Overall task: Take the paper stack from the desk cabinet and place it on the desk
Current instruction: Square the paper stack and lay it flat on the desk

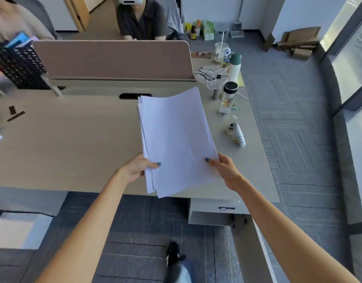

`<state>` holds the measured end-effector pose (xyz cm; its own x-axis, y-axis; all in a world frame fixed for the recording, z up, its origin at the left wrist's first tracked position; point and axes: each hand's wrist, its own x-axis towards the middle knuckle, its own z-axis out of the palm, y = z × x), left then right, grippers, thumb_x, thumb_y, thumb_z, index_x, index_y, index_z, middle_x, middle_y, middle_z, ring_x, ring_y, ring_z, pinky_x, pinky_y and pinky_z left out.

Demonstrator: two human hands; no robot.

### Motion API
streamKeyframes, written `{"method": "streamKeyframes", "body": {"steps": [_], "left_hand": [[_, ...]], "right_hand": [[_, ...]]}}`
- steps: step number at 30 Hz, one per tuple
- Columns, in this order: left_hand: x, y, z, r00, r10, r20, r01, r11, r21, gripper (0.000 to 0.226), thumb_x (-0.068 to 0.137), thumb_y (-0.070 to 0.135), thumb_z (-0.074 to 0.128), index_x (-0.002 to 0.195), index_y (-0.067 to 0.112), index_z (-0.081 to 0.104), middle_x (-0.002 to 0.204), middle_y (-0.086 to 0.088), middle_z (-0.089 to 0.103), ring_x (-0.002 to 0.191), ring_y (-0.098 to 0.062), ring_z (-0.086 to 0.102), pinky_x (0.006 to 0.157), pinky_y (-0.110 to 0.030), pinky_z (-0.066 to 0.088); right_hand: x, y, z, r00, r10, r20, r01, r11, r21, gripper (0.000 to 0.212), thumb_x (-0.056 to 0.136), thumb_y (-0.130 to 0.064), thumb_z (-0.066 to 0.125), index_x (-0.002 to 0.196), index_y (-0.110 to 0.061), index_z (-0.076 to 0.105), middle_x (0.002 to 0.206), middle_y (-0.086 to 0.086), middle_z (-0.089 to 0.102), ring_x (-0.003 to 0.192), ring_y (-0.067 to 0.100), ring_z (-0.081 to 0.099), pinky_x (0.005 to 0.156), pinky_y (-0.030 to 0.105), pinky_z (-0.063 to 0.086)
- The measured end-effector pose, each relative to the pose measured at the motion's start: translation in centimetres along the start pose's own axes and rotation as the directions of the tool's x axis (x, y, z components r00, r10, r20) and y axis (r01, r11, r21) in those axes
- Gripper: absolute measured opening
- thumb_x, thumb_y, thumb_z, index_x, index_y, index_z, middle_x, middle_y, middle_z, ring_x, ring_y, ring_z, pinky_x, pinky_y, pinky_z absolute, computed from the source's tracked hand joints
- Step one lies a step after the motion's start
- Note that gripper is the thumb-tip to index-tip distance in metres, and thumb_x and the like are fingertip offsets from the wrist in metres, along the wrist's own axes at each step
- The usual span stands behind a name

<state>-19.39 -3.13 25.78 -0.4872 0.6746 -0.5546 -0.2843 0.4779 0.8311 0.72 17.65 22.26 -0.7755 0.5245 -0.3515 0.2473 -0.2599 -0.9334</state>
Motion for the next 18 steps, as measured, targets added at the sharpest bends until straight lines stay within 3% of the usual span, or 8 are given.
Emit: {"method": "streamKeyframes", "body": {"steps": [2,6,9,11,15,18], "left_hand": [[2.0,0.7,-1.2,1.000,0.014,-0.015,-0.014,1.000,0.006,0.044,0.086,-0.005,0.063,0.126,0.011,0.056,0.111,0.003,0.068,0.103,-0.013,0.064,0.086,-0.019,0.050],[6.7,1.7,-4.3,0.989,0.040,-0.142,-0.044,0.999,-0.020,0.043,0.084,-0.008,0.064,0.126,0.001,0.057,0.119,-0.010,0.066,0.118,-0.025,0.059,0.111,-0.039,0.039],[9.2,2.7,-6.1,0.973,0.075,-0.216,-0.081,0.996,-0.021,0.040,0.084,-0.008,0.063,0.122,0.001,0.060,0.117,-0.011,0.066,0.115,-0.028,0.061,0.105,-0.039,0.044],[10.6,3.4,-7.0,0.956,0.105,-0.274,-0.117,0.993,-0.027,0.035,0.084,-0.006,0.064,0.118,0.002,0.062,0.115,-0.011,0.067,0.110,-0.028,0.063,0.097,-0.037,0.047],[12.8,4.0,-8.3,0.945,0.127,-0.300,-0.144,0.989,-0.033,0.026,0.083,-0.002,0.067,0.107,0.008,0.065,0.108,-0.010,0.069,0.100,-0.027,0.066,0.090,-0.036,0.051],[14.2,3.9,-8.6,0.949,0.171,-0.266,-0.176,0.984,0.004,0.024,0.081,0.002,0.070,0.102,0.011,0.067,0.104,-0.006,0.072,0.096,-0.022,0.068,0.093,-0.036,0.050]], "right_hand": [[2.4,-0.4,0.8,1.000,0.007,-0.028,-0.007,1.000,-0.024,0.020,0.086,-0.011,0.066,0.106,-0.013,0.069,0.079,-0.011,0.072,0.068,0.004,0.066,0.060,0.015,0.051],[7.7,-1.5,3.0,0.995,0.026,-0.096,-0.033,0.997,-0.072,0.014,0.079,-0.003,0.067,0.090,-0.010,0.071,0.065,-0.013,0.069,0.057,0.003,0.062,0.057,0.018,0.047],[11.2,-2.5,4.8,0.987,0.046,-0.152,-0.067,0.988,-0.138,0.025,0.064,-0.006,0.061,0.086,0.006,0.061,0.073,0.005,0.056,0.067,0.016,0.048,0.064,0.027,0.036],[13.2,-3.0,5.7,0.983,0.068,-0.172,-0.090,0.988,-0.129,0.029,0.060,-0.005,0.055,0.086,0.008,0.057,0.076,0.007,0.052,0.071,0.018,0.046,0.065,0.030,0.036],[16.0,-3.7,7.0,0.976,0.072,-0.208,-0.083,0.995,-0.047,0.024,0.061,-0.004,0.063,0.085,0.000,0.064,0.079,0.008,0.058,0.073,0.019,0.053,0.066,0.032,0.043],[17.7,-3.5,7.4,0.970,0.033,-0.242,-0.028,0.999,0.026,0.014,0.072,0.006,0.065,0.086,0.007,0.067,0.082,0.010,0.064,0.074,0.020,0.059,0.070,0.033,0.048]]}}
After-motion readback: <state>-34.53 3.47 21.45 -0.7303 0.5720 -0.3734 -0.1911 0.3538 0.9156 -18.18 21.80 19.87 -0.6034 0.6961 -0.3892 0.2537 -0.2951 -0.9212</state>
